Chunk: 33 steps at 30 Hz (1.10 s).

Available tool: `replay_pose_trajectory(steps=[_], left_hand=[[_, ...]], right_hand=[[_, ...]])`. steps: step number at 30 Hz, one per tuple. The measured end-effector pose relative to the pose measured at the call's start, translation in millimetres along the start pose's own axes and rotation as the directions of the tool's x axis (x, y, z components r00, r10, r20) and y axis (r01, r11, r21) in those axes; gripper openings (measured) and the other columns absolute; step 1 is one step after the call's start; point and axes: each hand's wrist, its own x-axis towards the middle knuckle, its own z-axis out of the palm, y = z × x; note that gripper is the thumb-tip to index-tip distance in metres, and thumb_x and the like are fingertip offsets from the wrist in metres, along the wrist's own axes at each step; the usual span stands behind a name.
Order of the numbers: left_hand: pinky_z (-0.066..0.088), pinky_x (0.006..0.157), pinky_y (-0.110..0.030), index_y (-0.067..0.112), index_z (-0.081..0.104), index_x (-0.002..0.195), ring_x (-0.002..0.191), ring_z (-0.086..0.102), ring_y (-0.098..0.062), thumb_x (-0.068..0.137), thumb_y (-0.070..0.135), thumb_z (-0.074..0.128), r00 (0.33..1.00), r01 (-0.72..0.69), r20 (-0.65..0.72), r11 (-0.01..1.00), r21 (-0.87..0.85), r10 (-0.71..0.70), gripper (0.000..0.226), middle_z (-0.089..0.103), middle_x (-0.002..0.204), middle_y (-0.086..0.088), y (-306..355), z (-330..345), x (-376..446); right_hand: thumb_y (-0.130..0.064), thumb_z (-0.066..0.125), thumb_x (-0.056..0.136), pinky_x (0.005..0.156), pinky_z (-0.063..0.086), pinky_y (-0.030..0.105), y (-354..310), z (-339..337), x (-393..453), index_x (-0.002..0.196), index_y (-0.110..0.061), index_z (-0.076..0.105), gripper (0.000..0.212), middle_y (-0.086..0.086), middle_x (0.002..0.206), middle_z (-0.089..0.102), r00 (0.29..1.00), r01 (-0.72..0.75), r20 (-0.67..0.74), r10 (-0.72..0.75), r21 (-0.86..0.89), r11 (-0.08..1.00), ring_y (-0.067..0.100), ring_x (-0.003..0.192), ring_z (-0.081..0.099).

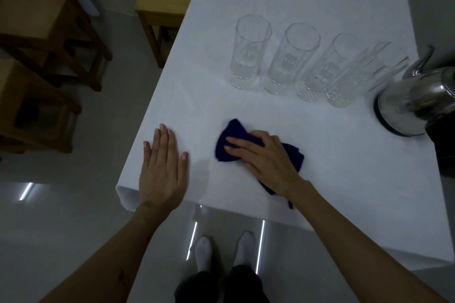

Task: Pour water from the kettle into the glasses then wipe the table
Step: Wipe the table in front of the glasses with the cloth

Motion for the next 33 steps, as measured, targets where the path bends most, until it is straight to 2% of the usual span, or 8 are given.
replay_pose_trajectory(steps=[5,9,15,18,21,25,29,33], left_hand=[[-0.005,0.122,-0.037,0.007,0.006,0.154,0.15,-0.006,-0.016,0.102,0.041,0.015,1.0,0.0,-0.018,1.0,0.01,0.0,0.062,0.0,0.163,-0.007,0,2,0],[-0.006,0.122,-0.035,0.009,0.004,0.154,0.15,-0.007,-0.015,0.101,0.043,0.014,1.0,0.009,-0.014,1.0,0.006,-0.009,0.063,-0.002,0.163,-0.005,1,3,1],[-0.013,0.119,-0.028,0.011,0.003,0.154,0.149,-0.009,-0.01,0.102,0.04,0.012,1.0,0.007,-0.005,0.999,-0.031,-0.007,0.06,-0.004,0.163,-0.002,-1,0,2],[-0.013,0.119,-0.027,0.011,0.002,0.154,0.149,-0.009,-0.01,0.102,0.04,0.011,1.0,0.004,-0.006,0.999,-0.042,-0.004,0.06,-0.004,0.162,-0.001,-1,-1,3],[-0.011,0.12,-0.029,0.011,0.004,0.154,0.149,-0.008,-0.01,0.102,0.039,0.012,1.0,0.005,-0.016,0.999,-0.034,-0.005,0.06,-0.002,0.163,-0.001,-2,0,2],[-0.008,0.121,-0.031,0.01,0.004,0.154,0.15,-0.007,-0.012,0.101,0.041,0.012,1.0,0.007,-0.023,1.0,-0.024,-0.008,0.061,-0.002,0.163,-0.003,0,1,1],[-0.007,0.121,-0.032,0.01,0.003,0.154,0.15,-0.007,-0.013,0.101,0.041,0.013,1.0,0.011,-0.028,1.0,-0.012,-0.011,0.062,-0.002,0.163,-0.003,1,2,0],[-0.008,0.121,-0.031,0.01,0.002,0.154,0.15,-0.008,-0.011,0.102,0.04,0.012,1.0,0.005,-0.019,1.0,-0.007,-0.006,0.061,-0.004,0.162,-0.002,-1,4,1]], right_hand=[[-0.016,0.04,0.092,0.077,0.047,0.049,27,-9,4,0.131,-0.017,0.065,0.046,0.007,0.143,0.059,0.907,-0.407,-0.155,0.392,-0.076,0.91,0.037,0.111,0.046],[-0.01,0.045,0.088,0.076,0.048,0.051,10,2,50,0.127,-0.014,0.068,0.045,0.014,0.14,0.061,0.87,-0.479,-0.149,0.47,-0.032,0.877,0.046,0.104,0.055],[-0.018,0.045,0.092,0.077,0.05,0.049,-33,11,41,0.129,-0.022,0.069,0.044,0.0,0.142,0.061,0.998,-0.051,-0.019,0.053,0.071,0.996,0.037,0.107,0.051],[-0.019,0.055,0.097,0.081,0.049,0.047,-31,10,-18,0.135,-0.028,0.063,0.039,-0.005,0.145,0.057,0.983,0.176,0.041,-0.179,0.075,0.982,0.033,0.116,0.049],[-0.02,0.053,0.103,0.086,0.05,0.046,-4,-7,-69,0.141,-0.032,0.052,0.04,-0.007,0.147,0.054,0.976,0.218,0.02,-0.218,-0.016,0.976,0.029,0.121,0.052],[-0.013,0.05,0.097,0.082,0.049,0.052,35,-23,-78,0.14,-0.027,0.051,0.045,0.004,0.146,0.052,0.993,-0.087,-0.095,0.075,-0.128,0.988,0.033,0.113,0.052],[-0.012,0.045,0.088,0.076,0.051,0.054,27,-11,-14,0.13,-0.013,0.067,0.047,0.013,0.135,0.064,0.841,-0.508,-0.261,0.474,-0.078,0.858,0.037,0.103,0.044],[-0.012,0.043,0.086,0.079,0.052,0.051,-11,7,37,0.127,-0.01,0.069,0.049,0.012,0.133,0.065,0.89,-0.42,-0.202,0.409,-0.013,0.908,0.044,0.098,0.053]])
